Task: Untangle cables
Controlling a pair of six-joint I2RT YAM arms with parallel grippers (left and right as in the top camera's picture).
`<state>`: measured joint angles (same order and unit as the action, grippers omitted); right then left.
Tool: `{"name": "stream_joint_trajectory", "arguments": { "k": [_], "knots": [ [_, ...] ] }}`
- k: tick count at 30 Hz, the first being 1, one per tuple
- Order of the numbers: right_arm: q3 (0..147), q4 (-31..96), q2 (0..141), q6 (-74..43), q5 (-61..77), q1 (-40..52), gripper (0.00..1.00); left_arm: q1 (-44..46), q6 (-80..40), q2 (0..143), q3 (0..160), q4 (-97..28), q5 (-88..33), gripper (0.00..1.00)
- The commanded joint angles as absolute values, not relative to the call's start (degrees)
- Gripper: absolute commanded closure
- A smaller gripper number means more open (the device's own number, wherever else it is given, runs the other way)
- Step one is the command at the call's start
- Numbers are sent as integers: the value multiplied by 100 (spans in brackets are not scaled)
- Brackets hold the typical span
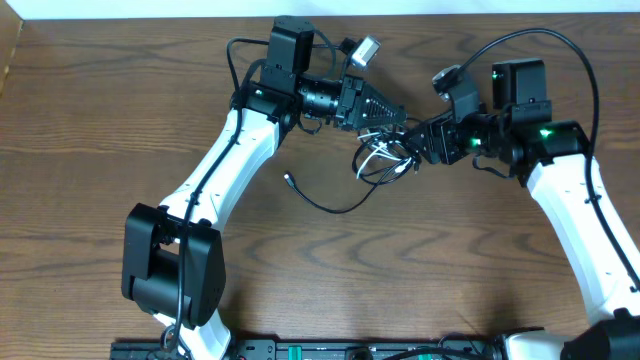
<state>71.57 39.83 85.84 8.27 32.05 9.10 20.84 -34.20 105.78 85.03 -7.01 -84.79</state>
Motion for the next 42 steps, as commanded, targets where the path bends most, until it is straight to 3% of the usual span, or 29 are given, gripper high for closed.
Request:
{"name": "stream_joint_trajectory", "arguments": {
  "k": [1, 10, 19, 21, 26, 33, 42],
  "knots": [
    [7157, 3990, 8897, 1487, 3750, 869, 37, 2091, -3332, 10565, 8556, -674, -9015, 93],
    [7157, 3461, 9561, 1804, 4849, 982, 41, 2091, -3553, 10565, 8556, -672, -9013, 93],
    [7157, 2272, 9800, 1033, 5022, 1308, 48, 2091, -3636, 10565, 8556, -672, -9000, 92],
    [7157, 2165, 9802, 1028, 5098, 1389, 57, 2091, -3638, 10565, 8556, -672, -8995, 92],
    [7157, 2141, 9802, 902, 4893, 1455, 99, 2078, -3640, 10565, 8556, -670, -8973, 92],
    [7157, 2467, 9793, -760, 3376, 1059, 99, 1695, -4160, 10565, 8556, -121, -8621, 93],
    [7157, 3708, 9723, -1603, 1776, 1031, 99, 1135, -4027, 10565, 8556, -261, -7474, 93]
  ]
}}
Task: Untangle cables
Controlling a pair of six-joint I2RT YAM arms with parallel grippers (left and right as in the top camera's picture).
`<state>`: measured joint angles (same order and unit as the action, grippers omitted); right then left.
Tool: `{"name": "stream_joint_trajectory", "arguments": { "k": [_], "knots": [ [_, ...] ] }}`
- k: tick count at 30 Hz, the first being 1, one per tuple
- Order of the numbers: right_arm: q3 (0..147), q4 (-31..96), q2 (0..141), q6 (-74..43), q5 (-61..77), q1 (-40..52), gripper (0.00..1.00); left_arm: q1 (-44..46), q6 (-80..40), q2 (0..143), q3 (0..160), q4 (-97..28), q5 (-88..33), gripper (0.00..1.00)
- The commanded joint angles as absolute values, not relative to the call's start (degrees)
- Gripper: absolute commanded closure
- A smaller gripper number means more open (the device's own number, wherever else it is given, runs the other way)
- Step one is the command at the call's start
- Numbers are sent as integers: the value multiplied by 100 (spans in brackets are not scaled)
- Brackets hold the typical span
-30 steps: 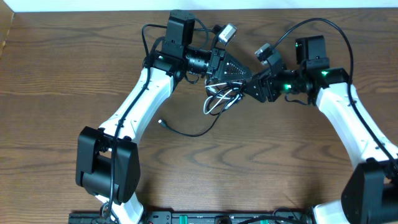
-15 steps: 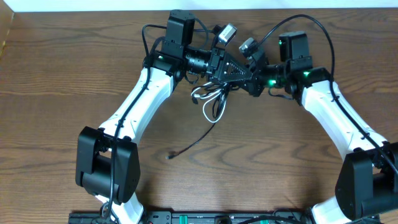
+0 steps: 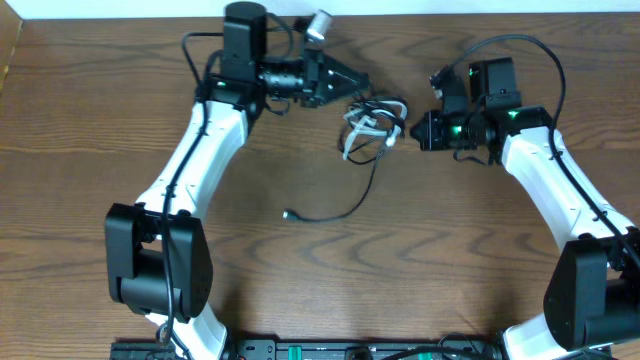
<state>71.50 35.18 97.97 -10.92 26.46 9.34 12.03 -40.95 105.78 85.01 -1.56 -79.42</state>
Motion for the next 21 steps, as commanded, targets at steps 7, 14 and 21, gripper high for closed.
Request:
{"name": "stream_joint_trajectory", "arguments": {
  "k": [7, 14, 21],
  "knots": [
    [7157, 4270, 9697, -1806, 1098, 1413, 99, 1186, -2580, 10565, 8556, -2547, -5666, 93],
    [7159, 4001, 9686, -1708, 1369, 1426, 96, 1291, -2550, 10565, 8556, -3385, -5028, 93],
    [7159, 3787, 9686, -1712, 1542, 1166, 62, 1623, -2418, 10565, 8556, -3310, -5026, 69]
  ]
}}
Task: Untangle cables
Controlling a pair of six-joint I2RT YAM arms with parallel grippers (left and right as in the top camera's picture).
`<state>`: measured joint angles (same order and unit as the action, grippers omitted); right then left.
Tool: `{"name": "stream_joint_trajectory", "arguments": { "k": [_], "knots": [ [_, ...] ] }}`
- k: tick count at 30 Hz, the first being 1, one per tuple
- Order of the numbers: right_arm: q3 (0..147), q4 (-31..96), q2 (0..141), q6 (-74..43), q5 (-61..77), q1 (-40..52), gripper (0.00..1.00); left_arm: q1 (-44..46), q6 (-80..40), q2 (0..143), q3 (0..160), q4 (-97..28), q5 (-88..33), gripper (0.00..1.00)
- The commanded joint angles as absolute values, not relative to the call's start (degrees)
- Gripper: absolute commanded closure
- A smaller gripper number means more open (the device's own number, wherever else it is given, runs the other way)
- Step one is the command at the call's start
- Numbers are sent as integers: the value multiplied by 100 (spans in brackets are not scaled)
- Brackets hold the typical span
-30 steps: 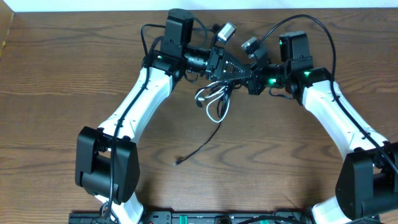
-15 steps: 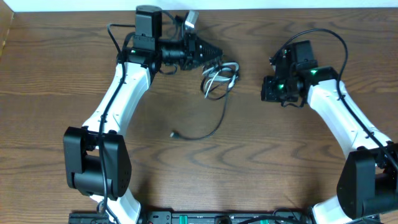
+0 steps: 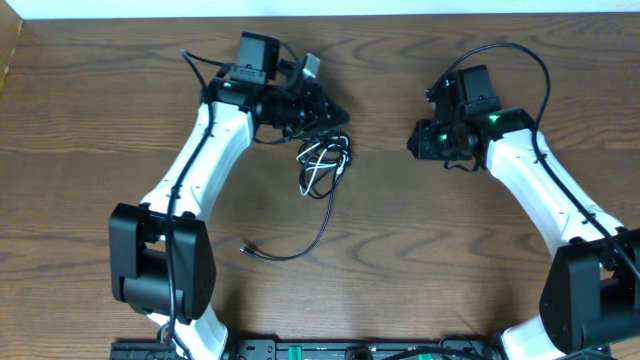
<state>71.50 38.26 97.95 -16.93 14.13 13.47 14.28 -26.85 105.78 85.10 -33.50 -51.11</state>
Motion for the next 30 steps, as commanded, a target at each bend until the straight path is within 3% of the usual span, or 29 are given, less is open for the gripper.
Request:
{"name": "stream_joint_trajectory", "arguments": {
  "k": [1, 8, 11, 13, 22, 30],
  "knots": [
    [7159, 3767, 9686, -1710, 1603, 1109, 60, 1675, -2268, 10565, 8556, -3275, -5028, 63],
    [7157, 3627, 9686, -1317, 2137, 943, 49, 1505, -1780, 10506, 8971, -3282, -5026, 33],
    [7157, 3625, 9686, -1317, 2134, 941, 46, 1323, -1699, 10374, 9181, -3439, -4978, 29],
    [7157, 3599, 9686, -1240, 2132, 941, 40, 1308, -1286, 10141, 9277, -3715, -4515, 27],
    [7157, 3599, 9686, -1166, 2119, 954, 40, 1358, -716, 9758, 9271, -5074, -2724, 27],
    [7157, 3481, 9686, -1166, 2093, 1070, 40, 1457, -462, 9970, 8906, -5531, -2484, 29]
  ]
}}
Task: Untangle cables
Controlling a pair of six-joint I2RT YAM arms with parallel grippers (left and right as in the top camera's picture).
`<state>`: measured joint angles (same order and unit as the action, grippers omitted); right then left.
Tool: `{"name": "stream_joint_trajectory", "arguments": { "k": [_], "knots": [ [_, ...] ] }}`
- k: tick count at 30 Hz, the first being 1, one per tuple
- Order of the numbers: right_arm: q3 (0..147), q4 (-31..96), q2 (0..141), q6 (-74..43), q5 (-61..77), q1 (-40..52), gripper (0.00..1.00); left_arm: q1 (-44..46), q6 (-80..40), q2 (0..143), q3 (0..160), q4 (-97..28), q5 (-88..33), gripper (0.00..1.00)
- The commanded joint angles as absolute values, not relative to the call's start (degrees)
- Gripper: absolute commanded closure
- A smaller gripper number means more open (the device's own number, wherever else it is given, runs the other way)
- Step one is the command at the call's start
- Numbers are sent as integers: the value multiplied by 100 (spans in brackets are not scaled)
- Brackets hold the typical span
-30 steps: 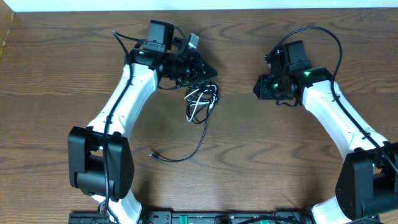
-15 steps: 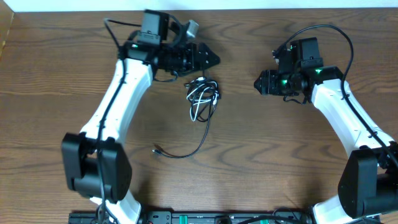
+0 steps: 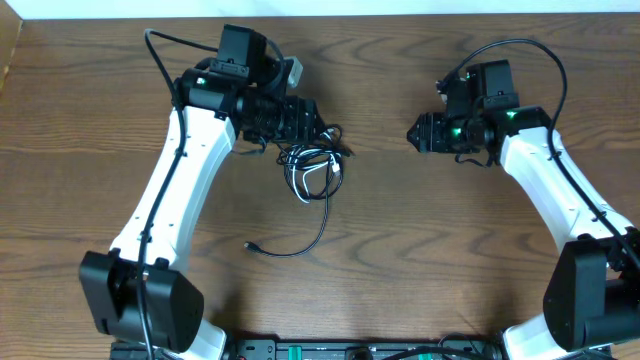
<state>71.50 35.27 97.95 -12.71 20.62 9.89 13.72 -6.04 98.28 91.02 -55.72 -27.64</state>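
Note:
A tangled bundle of black and white cables (image 3: 312,168) lies on the brown table just right of the left arm. A black tail (image 3: 318,225) curves down from it to a small plug (image 3: 250,245). My left gripper (image 3: 322,133) sits at the bundle's top edge and looks shut on the upper loops; its fingertips are hard to make out against the dark cable. My right gripper (image 3: 411,134) hovers well to the right with nothing between its fingers, pointing left toward the bundle.
The wooden table (image 3: 430,260) fills the view, with a pale wall strip along the far edge. The arms' own black supply cables (image 3: 540,60) loop above each wrist. The arm bases stand at the near edge.
My left gripper and the bundle have shifted slightly left and down. The bundle now lies flatter on the table. The right gripper has barely moved.
Both grippers first met at the bundle right of centre. The bundle was then higher, between the grippers, with the right one just beside it. It then hung from the left gripper left of centre, the right gripper apart. Now it rests there.

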Motion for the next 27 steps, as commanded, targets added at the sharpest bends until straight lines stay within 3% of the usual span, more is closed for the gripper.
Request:
{"name": "stream_joint_trajectory", "arguments": {
  "k": [1, 9, 27],
  "knots": [
    [7157, 3444, 9686, -1166, 2095, 1072, 40, 1520, -569, 10005, 8847, -5478, -2482, 32],
    [7157, 3345, 9686, -1173, 2097, 1076, 39, 2082, -1988, 10495, 8635, -5142, -2231, 60],
    [7157, 3315, 9686, -1175, 2093, 1103, 39, 2233, -3236, 10838, 8497, -4611, -364, 60]
  ]
}}
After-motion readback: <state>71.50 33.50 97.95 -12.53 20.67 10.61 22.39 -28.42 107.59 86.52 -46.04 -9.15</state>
